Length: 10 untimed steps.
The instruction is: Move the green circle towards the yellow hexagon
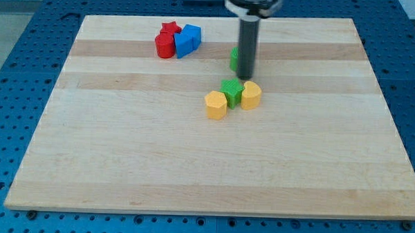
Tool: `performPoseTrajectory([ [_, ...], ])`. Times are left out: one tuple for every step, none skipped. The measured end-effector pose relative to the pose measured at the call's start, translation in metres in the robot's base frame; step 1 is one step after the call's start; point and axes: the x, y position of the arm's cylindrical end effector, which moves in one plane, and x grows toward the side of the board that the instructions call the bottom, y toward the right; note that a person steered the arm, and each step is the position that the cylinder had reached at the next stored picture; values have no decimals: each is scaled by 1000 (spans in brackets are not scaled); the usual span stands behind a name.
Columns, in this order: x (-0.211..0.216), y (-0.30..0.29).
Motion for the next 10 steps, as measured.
performPoseTrajectory([
  [-10,29],
  [-41,27],
  [-50,8],
  [-50,-11],
  [-27,-31],
  [-10,-39],
  [-25,-39],
  [-35,-46],
  [-25,-61],
  [5,-63],
])
